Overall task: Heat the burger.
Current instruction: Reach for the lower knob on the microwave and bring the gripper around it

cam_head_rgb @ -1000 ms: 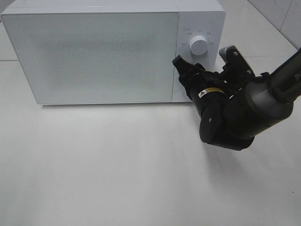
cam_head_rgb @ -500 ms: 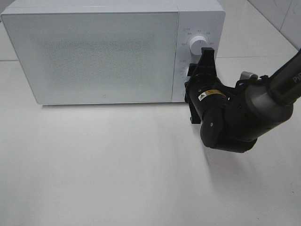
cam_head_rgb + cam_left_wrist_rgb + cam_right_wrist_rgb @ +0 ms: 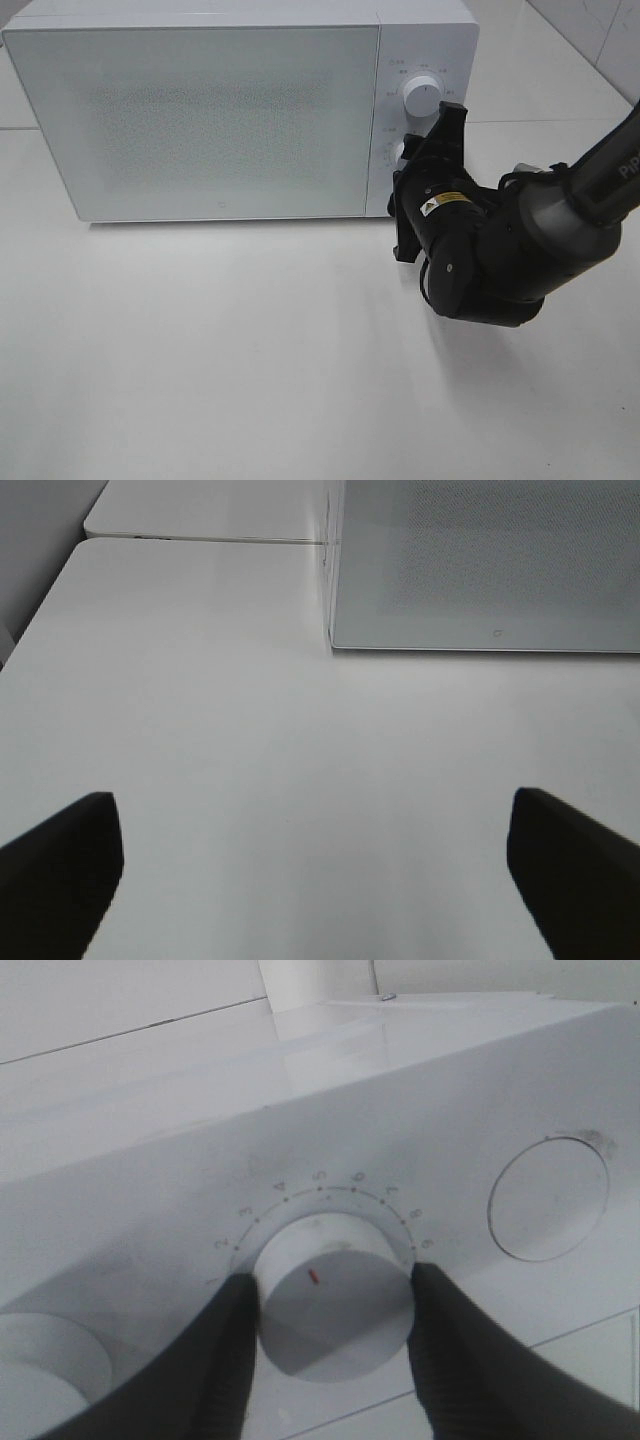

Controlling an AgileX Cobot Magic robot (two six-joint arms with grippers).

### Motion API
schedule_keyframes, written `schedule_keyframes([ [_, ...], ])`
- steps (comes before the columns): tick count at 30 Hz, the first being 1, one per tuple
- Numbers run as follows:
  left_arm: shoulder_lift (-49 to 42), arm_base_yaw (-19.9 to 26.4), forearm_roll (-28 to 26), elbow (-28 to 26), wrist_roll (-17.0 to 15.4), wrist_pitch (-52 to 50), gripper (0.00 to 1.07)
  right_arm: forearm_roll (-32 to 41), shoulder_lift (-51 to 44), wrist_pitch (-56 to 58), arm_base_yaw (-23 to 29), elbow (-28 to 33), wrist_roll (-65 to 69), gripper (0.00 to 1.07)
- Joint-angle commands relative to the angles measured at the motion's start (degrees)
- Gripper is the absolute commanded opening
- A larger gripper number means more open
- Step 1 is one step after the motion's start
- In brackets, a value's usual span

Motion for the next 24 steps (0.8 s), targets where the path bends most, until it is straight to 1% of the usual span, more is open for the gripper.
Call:
schedule_keyframes([
  [1,-1.3,0.1,0.1,0.2,-0.1,-0.3,1.00,-14.3,-1.0,-5.8,0.6,-3.5,0.6,0.00],
  [7,-1.3,0.1,0.1,0.2,-0.1,-0.3,1.00,-12.5,-1.0,-5.7,0.6,-3.5,-0.3,0.03],
  [9,-1.3,0.1,0.1,0.2,-0.1,-0.3,1.00,-10.7,-1.0,-5.7,0.6,-3.5,-1.9,0.07],
  [10,-1.3,0.1,0.1,0.2,-0.1,-0.3,1.00,-10.7,-1.0,-5.7,0.6,-3.5,-1.9,0.07],
  [12,-1.3,0.1,0.1,0.2,-0.1,-0.3,1.00,-8.0,-1.0,-5.7,0.6,-3.5,-4.3,0.11],
  [13,-1.3,0.1,0.1,0.2,-0.1,-0.3,1.00,-8.0,-1.0,-5.7,0.6,-3.5,-4.3,0.11],
  [15,-1.3,0.1,0.1,0.2,-0.1,-0.3,1.00,-4.2,-1.0,-5.6,0.6,-3.5,-7.9,0.20],
  [16,-1.3,0.1,0.1,0.2,-0.1,-0.3,1.00,-4.2,-1.0,-5.6,0.6,-3.5,-7.9,0.20],
  [17,-1.3,0.1,0.1,0.2,-0.1,-0.3,1.00,-3.2,-1.0,-5.6,0.6,-3.5,-8.7,0.23],
  [18,-1.3,0.1,0.1,0.2,-0.1,-0.3,1.00,-1.1,-1.0,-5.6,0.6,-3.5,-10.0,0.29],
  [21,-1.3,0.1,0.1,0.2,-0.1,-0.3,1.00,-0.2,-1.1,-5.6,0.6,-3.5,-10.5,0.32],
  [23,-1.3,0.1,0.1,0.2,-0.1,-0.3,1.00,1.5,-1.1,-5.3,0.6,-3.5,-12.3,0.43],
  [24,-1.3,0.1,0.1,0.2,-0.1,-0.3,1.00,1.5,-1.1,-5.3,0.6,-3.5,-12.3,0.43],
])
